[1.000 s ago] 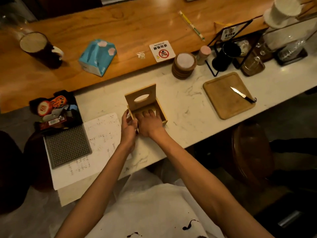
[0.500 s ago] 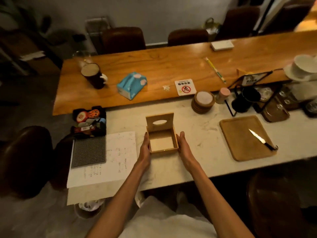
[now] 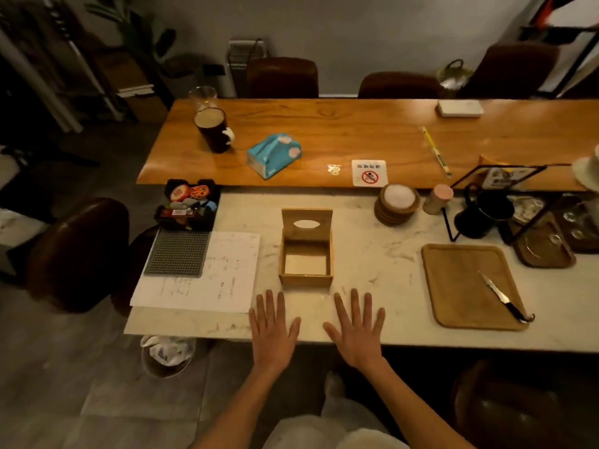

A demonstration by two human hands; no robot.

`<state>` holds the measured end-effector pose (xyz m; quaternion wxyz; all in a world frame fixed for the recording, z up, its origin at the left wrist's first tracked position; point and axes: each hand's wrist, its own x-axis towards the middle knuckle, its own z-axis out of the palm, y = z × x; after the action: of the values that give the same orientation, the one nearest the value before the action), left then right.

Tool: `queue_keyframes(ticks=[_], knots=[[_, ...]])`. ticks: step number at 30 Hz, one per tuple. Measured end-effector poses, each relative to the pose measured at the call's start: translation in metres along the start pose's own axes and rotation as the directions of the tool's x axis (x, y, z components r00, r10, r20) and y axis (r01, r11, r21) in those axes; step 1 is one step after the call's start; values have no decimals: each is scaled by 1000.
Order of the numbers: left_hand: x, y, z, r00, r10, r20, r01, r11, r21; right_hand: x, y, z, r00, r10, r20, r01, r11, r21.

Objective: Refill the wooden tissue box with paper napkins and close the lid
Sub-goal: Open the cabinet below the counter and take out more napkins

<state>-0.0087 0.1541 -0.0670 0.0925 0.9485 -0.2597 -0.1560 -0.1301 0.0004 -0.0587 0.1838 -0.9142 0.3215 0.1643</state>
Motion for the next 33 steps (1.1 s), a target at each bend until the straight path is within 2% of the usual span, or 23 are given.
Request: queue_keyframes(ticks=[2, 5, 6, 8, 10, 13, 16, 17, 19, 22, 24, 25, 29, 30, 31, 33], knots=[[-1, -2, 6, 994, 37, -102, -28, 996, 87, 4, -3, 0, 1000, 12, -15, -13, 998, -54], [-1, 0, 9, 969, 131, -209, -108, 987, 117, 6, -2, 5, 995, 0, -101, -13, 993, -120], [-2, -3, 12, 953, 173, -250, -145, 981, 126, 6, -3, 12, 983, 3, -184, -25, 992, -120], [-1, -10, 22, 910, 251, -329, -223, 967, 120, 5, -9, 29, 910, 2, -415, -37, 996, -77], [2, -16, 33, 847, 304, -436, -294, 951, 92, 10, -18, 46, 777, 12, -629, -9, 1000, 9], [9, -18, 52, 712, 319, -626, -351, 933, 76, 20, -22, 64, 492, 45, -869, 125, 985, 122], [25, -19, 72, 521, 289, -803, -368, 925, 95, 36, -16, 78, 175, -5, -985, 242, 970, 38], [30, -21, 77, 458, 282, -843, -377, 920, 103, 40, -14, 82, 92, -20, -996, 277, 961, 6], [37, -22, 81, 359, 253, -898, -378, 920, 108, 47, -10, 89, -29, -57, -998, 312, 948, -63], [36, -21, 86, 306, 224, -925, -384, 918, 95, 58, 1, 97, -123, -131, -984, 309, 937, -163], [34, -20, 86, 260, 195, -946, -381, 921, 85, 61, 6, 102, -157, -143, -977, 292, 939, -184], [32, -18, 85, 255, 199, -946, -376, 922, 92, 61, 7, 106, -141, -150, -979, 276, 943, -184], [25, -19, 79, 328, 291, -899, -421, 897, 137, 51, 18, 114, -13, -244, -970, 184, 953, -242], [21, -25, 81, 322, 307, -896, -455, 880, 138, 46, 23, 113, 27, -242, -970, 169, 957, -234], [15, -32, 89, 283, 305, -909, -499, 856, 132, 41, 28, 112, 62, -227, -972, 167, 962, -214], [2, -47, 127, 155, 240, -958, -584, 804, 107, 34, 36, 119, 85, -184, -979, 232, 959, -160]])
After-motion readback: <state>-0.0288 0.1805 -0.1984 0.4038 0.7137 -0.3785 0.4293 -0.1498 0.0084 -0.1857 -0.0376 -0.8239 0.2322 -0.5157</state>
